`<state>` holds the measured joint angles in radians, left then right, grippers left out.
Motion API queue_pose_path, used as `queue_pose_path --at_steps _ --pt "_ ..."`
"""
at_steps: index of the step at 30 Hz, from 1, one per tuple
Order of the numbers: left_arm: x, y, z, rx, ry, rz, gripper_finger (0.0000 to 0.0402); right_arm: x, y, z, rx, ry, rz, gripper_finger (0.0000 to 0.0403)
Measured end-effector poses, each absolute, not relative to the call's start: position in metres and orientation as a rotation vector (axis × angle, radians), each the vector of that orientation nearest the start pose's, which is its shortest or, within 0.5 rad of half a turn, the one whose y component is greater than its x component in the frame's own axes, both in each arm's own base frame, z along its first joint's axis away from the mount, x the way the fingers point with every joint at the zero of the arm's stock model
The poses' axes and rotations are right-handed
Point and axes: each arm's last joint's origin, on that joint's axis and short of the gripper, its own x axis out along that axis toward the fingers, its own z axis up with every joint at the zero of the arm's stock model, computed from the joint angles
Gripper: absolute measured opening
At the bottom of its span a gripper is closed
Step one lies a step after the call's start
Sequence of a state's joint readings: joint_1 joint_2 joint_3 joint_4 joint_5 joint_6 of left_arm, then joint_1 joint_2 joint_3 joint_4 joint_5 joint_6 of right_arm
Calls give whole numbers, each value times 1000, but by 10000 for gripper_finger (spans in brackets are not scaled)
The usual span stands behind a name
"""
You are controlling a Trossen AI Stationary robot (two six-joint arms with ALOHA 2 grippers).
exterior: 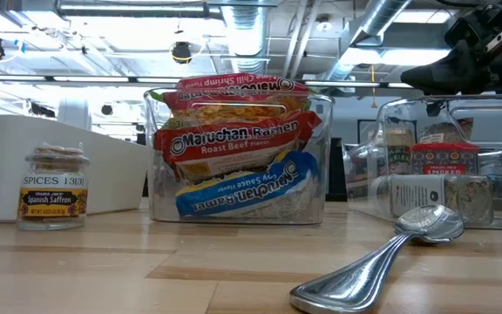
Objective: Pick & Place Food Item
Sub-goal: Put the bottom black spoon into the white bin
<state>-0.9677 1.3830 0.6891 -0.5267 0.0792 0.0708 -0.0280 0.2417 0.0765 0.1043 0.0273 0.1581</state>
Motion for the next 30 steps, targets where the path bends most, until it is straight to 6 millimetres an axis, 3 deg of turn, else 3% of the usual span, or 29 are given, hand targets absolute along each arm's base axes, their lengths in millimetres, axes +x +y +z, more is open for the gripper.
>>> queue_pose_path --at_steps 8,19,30 --pt "129 -192 162 602 1115 -953 11 112 -4 180 158 56 -60 1" --pt "129 -192 162 602 1116 -953 95 112 -4 180 158 56 -60 1" --pt "128 -192 156 648 1147 -994 102 112 -4 180 158 56 -61 1"
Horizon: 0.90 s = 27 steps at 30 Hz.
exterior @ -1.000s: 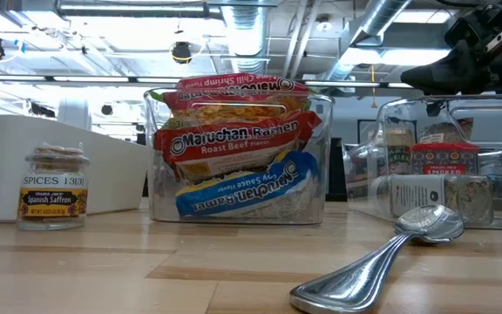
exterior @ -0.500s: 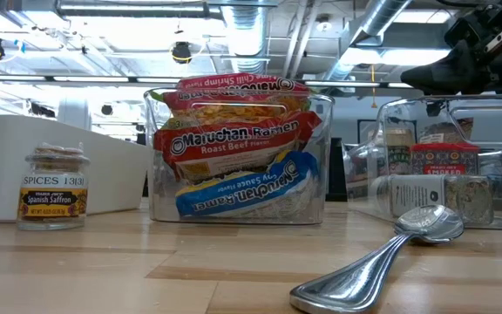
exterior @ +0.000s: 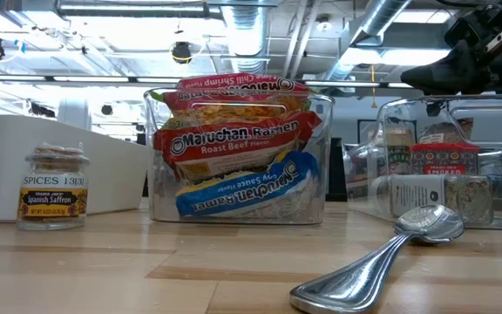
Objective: Pick & Place Food Item
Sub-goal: Put the bottom black spoon into the white bin
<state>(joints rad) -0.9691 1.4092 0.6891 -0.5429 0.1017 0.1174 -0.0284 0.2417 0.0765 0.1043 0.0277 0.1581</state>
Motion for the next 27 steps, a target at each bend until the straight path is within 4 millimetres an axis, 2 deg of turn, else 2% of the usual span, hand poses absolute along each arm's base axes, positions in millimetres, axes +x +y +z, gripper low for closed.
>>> queue_pose_path --at_steps 7,27 --pt "132 -197 143 665 1161 -991 102 112 -4 180 158 56 -60 1" --pt "131 -194 136 738 1212 -956 102 112 -4 180 158 57 -60 1"
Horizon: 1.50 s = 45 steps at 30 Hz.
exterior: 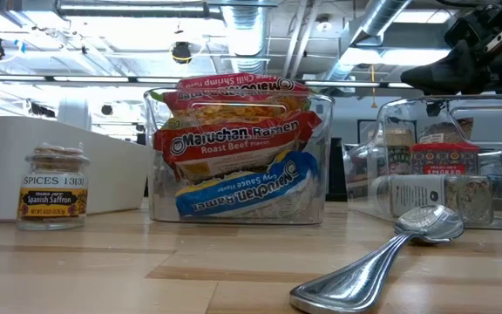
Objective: Pick & Place Food Item
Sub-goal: Put the bottom black spoon into the white bin
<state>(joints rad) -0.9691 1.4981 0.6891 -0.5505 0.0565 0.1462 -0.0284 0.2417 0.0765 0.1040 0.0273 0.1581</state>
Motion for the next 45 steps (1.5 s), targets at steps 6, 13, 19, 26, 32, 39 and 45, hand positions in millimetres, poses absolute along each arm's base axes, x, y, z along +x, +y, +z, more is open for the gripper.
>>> queue_pose_path --at_steps 6,13,19,26,32,39,45 --pt "132 -195 134 746 1212 -960 102 112 -4 180 158 57 -60 1" --pt "132 -195 134 749 1209 -963 102 112 -4 180 158 56 -60 1" --pt "132 -195 134 749 1205 -962 102 112 -4 180 158 56 -60 1" --pt "132 -195 134 775 1190 -979 89 112 -4 180 158 57 -60 1" --pt "133 -196 134 781 1164 -984 50 112 -4 180 158 56 -61 1" --pt "135 -199 135 780 1127 -980 11 112 -4 180 158 56 -60 1" --pt "136 -198 135 793 1122 -961 14 112 -4 180 158 57 -60 1"
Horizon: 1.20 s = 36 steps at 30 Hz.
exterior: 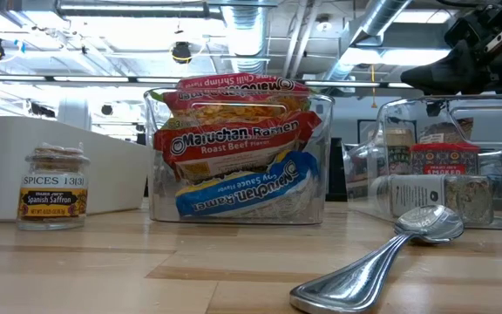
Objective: Pick & Place Food Item
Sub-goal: Put the bottom black spoon into the white bin
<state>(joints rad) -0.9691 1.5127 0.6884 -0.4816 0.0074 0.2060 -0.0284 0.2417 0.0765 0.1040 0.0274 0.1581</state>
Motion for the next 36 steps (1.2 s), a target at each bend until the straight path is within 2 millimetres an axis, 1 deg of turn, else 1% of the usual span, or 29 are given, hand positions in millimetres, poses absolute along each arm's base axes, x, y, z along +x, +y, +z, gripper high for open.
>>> queue_pose_path --at_steps 11,14,18,24,29,36 --pt "137 -200 135 785 1105 -962 10 112 -4 180 158 56 -60 1" --pt "136 -199 139 777 1087 -964 13 112 -4 180 158 57 -60 1" --pt "136 -197 150 762 1035 -958 8 112 -4 180 158 56 -61 1" --pt "133 -191 175 730 917 -932 12 112 -4 180 158 56 -60 1" --pt "130 -185 196 689 799 -909 8 112 -4 180 158 56 -60 1" --pt "126 -178 218 685 657 -907 11 112 -4 180 158 56 -60 1"
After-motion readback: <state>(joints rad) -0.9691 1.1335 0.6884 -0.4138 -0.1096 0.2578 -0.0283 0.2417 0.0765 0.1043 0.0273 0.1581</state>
